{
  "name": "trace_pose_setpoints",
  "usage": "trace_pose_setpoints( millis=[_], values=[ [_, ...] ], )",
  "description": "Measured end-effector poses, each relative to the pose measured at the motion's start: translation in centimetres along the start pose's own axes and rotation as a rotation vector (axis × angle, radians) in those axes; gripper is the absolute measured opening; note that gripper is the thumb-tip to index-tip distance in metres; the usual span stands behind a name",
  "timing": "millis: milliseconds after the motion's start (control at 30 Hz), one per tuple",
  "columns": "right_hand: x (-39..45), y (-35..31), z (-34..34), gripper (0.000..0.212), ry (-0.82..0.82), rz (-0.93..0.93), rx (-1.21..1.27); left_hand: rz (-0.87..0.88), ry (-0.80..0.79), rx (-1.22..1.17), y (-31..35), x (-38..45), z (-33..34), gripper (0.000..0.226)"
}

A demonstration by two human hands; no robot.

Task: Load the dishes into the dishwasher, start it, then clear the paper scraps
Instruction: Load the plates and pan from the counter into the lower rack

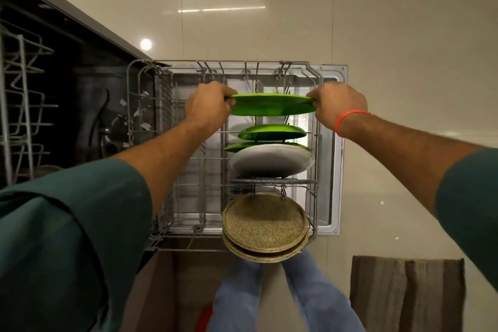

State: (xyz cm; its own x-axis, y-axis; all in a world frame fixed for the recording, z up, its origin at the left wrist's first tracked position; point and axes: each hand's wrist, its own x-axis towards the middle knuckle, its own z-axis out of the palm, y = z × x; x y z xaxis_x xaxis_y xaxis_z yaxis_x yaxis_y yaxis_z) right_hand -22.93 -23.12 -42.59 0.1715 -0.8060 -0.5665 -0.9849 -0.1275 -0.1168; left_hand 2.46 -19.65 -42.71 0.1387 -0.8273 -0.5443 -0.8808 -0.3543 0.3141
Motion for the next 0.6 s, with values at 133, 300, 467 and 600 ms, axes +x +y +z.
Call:
trace_pose_setpoints(
  millis=[133, 300, 467, 600],
  values=[
    [0.9, 0.1, 0.8, 0.029, -0.013, -0.003, 0.005, -0.024, 0.008, -0.029, -0.5, 0.9, 1.1, 0.028],
    [1.7, -0.3, 1.5, 0.029, -0.027, -0.004, -0.009, -0.062, 0.017, -0.054, -1.3, 1.5, 2.3, 0.027],
    [2.1, -1.0, 2.5, 0.028, -0.045, -0.012, -0.048, -0.088, -0.004, -0.045, -2.5, 1.5, 3.4, 0.029],
    [2.4, -1.4, 3.7, 0.027, -0.064, 0.006, -0.132, -0.072, -0.053, -0.051, -3.3, 1.3, 4.2, 0.031]
  ],
)
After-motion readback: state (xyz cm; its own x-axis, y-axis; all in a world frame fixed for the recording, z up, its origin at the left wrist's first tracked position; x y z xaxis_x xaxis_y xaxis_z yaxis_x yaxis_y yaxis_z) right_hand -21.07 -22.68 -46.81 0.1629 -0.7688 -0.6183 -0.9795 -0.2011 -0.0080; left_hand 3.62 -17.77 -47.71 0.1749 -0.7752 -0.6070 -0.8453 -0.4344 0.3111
